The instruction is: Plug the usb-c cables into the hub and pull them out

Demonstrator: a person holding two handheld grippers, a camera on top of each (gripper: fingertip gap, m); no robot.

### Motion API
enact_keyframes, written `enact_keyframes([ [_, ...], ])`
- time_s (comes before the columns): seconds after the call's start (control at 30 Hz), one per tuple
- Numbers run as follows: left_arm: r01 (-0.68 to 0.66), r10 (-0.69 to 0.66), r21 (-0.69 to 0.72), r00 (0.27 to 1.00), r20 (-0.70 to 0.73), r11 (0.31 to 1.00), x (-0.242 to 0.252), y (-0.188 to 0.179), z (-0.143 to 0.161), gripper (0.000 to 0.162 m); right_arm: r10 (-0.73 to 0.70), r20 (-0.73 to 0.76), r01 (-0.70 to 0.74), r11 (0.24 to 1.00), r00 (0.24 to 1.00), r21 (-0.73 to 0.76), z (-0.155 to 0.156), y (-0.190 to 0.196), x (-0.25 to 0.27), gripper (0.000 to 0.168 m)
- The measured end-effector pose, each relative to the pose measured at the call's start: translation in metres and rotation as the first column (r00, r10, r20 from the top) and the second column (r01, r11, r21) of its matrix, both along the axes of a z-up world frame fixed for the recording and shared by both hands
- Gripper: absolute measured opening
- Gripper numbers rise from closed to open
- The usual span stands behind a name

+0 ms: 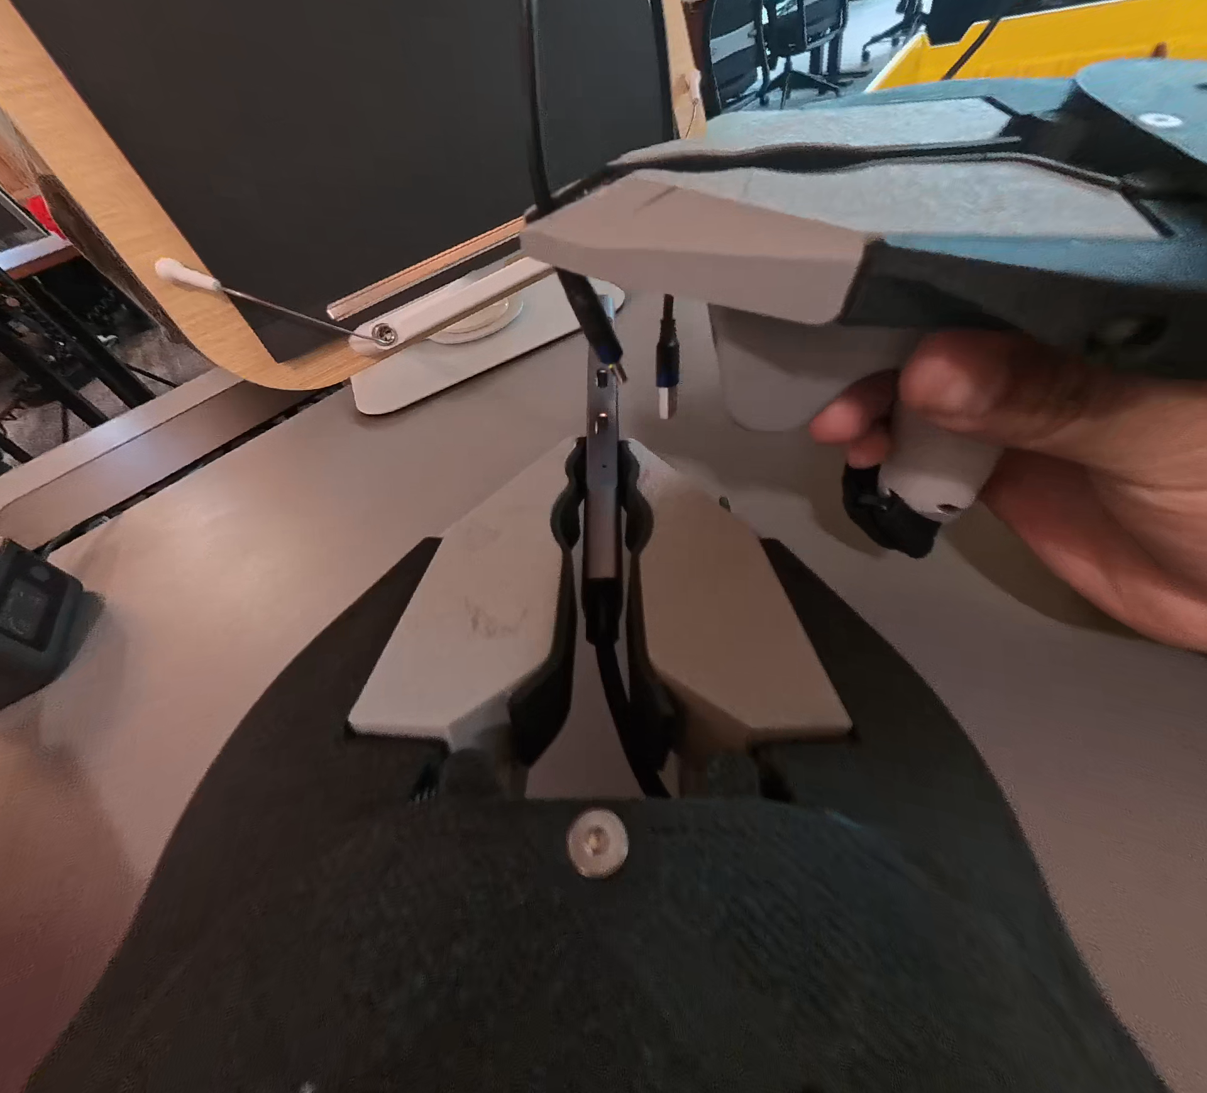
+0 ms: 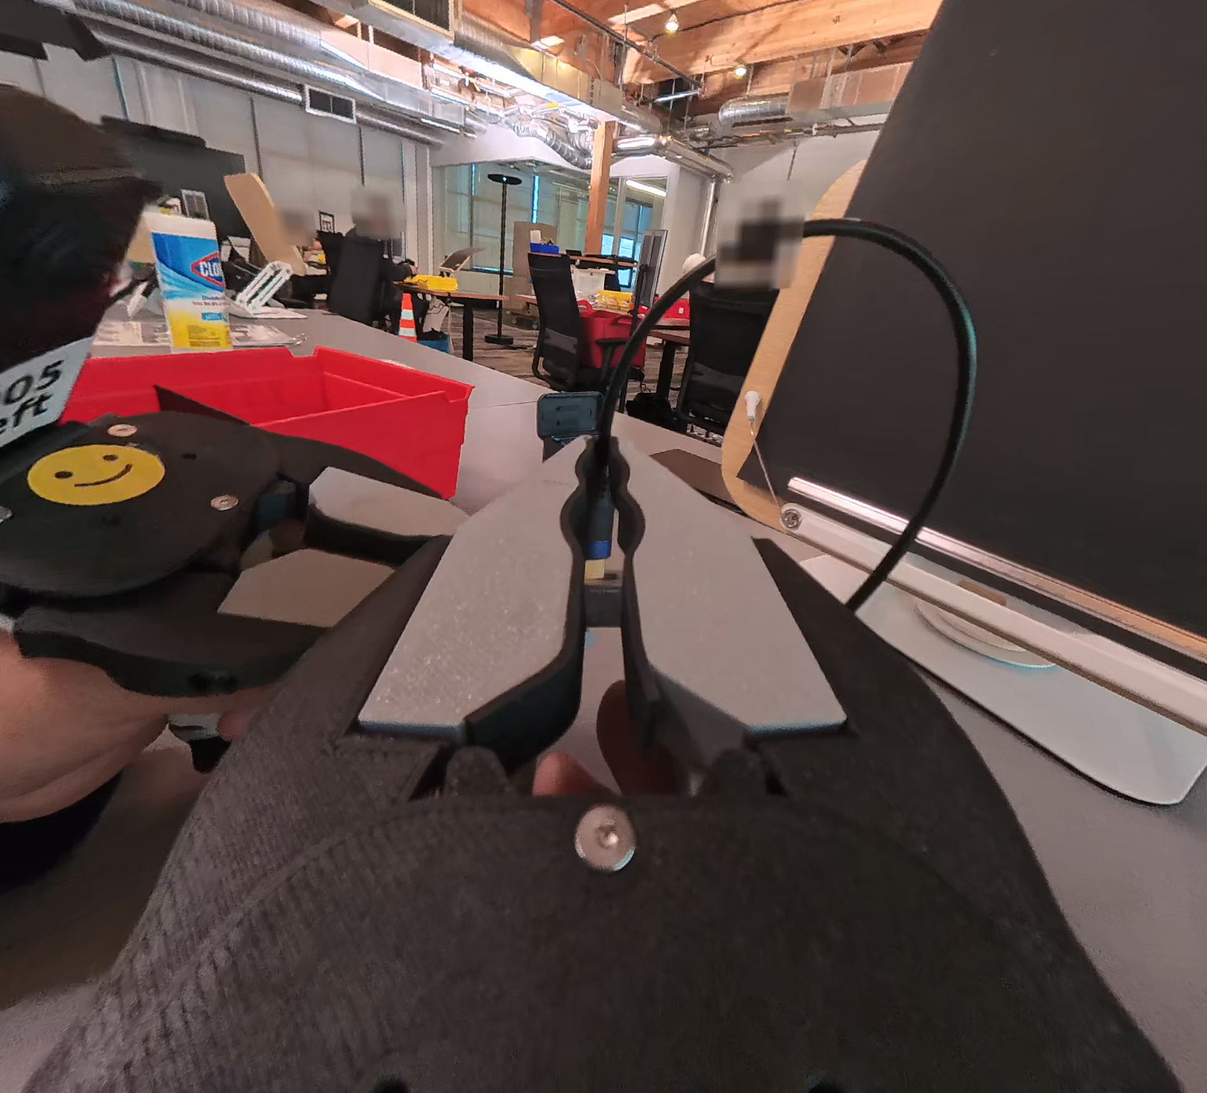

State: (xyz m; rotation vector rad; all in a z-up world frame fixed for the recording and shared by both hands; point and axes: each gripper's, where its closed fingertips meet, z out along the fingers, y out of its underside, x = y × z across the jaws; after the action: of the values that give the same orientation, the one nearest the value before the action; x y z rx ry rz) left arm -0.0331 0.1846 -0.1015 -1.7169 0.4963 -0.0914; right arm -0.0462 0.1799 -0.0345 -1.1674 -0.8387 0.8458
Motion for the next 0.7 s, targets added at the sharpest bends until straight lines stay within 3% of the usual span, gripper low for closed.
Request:
enact_keyframes([
  [0.23, 0.056, -0.055, -0.019, 0.997, 0.052, 0.998, 0.0084, -0.0034, 0.0005, 0.006, -0.016, -0.001, 0.016, 1.000, 1.000, -0.001, -0.0013, 0.0053, 0.0018, 0.000],
  [0.7, 0.043, -0.041, -0.027, 0.996, 0.074, 0.999, 0.0047, -0.0026, 0.0011, 0.006, -0.033, 0.009, 0.033, 0.999, 0.999, 0.034, -0.0003, 0.0033, 0.0018, 0.000],
])
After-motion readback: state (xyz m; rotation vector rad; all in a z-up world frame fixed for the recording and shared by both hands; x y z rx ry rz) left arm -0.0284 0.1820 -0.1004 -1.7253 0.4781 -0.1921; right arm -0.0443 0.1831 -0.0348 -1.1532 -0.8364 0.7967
